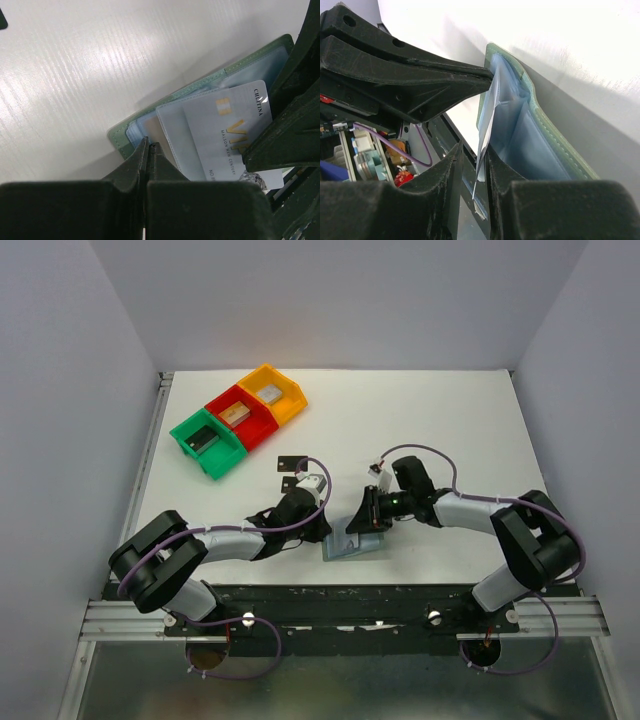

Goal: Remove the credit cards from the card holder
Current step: Remove the credit card from the card holder, then place the credit card at the center of the board.

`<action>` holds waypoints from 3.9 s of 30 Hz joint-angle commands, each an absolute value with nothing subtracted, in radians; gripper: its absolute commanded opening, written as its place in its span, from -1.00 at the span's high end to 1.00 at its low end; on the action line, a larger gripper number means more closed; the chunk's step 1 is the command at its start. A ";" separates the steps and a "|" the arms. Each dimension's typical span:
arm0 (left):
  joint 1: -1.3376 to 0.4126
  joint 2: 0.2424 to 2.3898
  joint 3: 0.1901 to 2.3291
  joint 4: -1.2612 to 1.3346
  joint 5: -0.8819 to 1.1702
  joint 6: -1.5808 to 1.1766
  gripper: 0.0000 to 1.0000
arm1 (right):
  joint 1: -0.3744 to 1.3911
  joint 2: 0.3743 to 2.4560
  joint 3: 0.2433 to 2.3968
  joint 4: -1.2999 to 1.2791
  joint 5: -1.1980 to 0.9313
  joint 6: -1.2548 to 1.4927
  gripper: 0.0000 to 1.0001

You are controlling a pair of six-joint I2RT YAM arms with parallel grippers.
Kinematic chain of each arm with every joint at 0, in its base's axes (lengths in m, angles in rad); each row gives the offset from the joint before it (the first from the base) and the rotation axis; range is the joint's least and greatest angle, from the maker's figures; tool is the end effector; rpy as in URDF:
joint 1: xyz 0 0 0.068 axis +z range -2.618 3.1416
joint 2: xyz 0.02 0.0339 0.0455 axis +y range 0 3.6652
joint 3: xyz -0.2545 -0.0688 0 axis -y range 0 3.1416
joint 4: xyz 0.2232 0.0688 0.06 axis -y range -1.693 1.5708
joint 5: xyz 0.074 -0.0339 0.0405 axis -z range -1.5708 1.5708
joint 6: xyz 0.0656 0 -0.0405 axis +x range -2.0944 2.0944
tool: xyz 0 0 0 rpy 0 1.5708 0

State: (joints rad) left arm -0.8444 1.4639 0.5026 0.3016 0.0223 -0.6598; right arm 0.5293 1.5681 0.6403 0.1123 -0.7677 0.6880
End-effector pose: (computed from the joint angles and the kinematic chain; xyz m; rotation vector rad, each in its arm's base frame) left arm 0.1850 -0.2104 0.1323 0.2310 2.3554 -0.8114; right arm 0.2223 0.1828 0.1371 -0.2072 2.6003 1.4377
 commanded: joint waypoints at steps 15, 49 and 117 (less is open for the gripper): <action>-0.839 1.466 0.474 0.239 0.008 -0.666 1.00 | 0.500 1.519 0.646 0.068 -0.741 0.653 0.46; -0.838 1.413 0.446 0.252 -0.021 -0.663 1.00 | 0.471 1.370 0.701 -0.274 -0.445 0.545 0.99; -0.666 0.842 0.581 0.150 0.930 -0.543 0.80 | 0.747 1.238 1.019 -0.486 -1.040 0.103 0.99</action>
State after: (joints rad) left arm -0.6685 0.8345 0.5922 0.1104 0.8936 -0.5354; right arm 0.7387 1.2335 0.9829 -0.4656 -1.0542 0.1211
